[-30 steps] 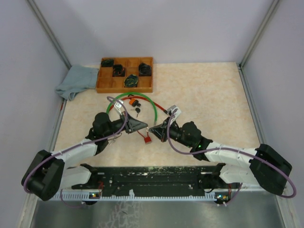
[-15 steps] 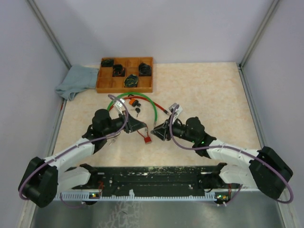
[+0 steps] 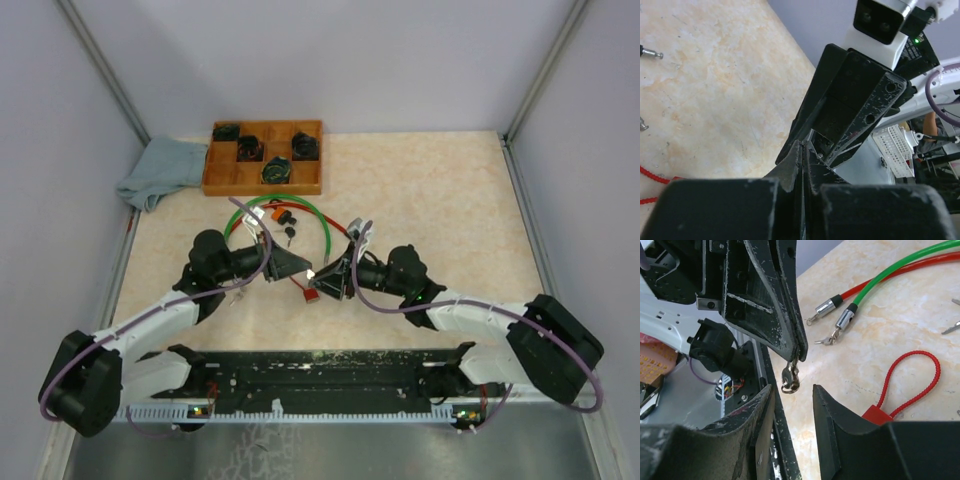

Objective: Unlock with the key

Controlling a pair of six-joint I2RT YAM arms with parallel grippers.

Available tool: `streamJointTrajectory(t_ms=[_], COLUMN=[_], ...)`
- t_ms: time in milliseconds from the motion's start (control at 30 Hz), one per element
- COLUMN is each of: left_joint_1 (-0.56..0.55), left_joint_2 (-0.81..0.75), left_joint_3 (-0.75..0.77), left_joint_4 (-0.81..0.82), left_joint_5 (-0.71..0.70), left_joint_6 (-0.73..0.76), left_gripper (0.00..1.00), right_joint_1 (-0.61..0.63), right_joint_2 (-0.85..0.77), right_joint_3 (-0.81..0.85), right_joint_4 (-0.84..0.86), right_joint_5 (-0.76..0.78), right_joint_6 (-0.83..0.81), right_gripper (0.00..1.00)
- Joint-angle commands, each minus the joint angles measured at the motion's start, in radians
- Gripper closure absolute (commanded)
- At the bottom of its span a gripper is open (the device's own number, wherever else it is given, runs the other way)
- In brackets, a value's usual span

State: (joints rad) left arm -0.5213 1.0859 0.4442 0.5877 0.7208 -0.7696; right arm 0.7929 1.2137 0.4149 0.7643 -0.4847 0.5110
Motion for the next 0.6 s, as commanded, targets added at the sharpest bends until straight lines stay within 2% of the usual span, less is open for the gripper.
streamJointTrajectory(t_ms=[0, 300, 567], left_joint_1=[-0.005, -0.005, -0.005], left_joint_2=[-0.018, -0.052, -0.064], left_joint_3=[-0.016, -0.027, -0.038], left_joint_4=[0.106, 0.103, 0.121], left_joint_5=[0.065, 0.069, 0.067], left_joint_6=[-0.018, -0.008, -0.021], left_gripper=[1.00, 1.00, 1.00], right_joint_1=[-0.007, -0.032, -0.035], right_joint_2=[0.020, 0.015, 0.050], right_joint_3=[0.040, -0.001, -0.008], right_joint_4=[0.138, 0.284, 0.362], right_joint_5=[-0.056, -0.119, -0.147], right_joint_6=[0.026, 0.092, 0.132], right_gripper=[0.64, 0.71, 0.91])
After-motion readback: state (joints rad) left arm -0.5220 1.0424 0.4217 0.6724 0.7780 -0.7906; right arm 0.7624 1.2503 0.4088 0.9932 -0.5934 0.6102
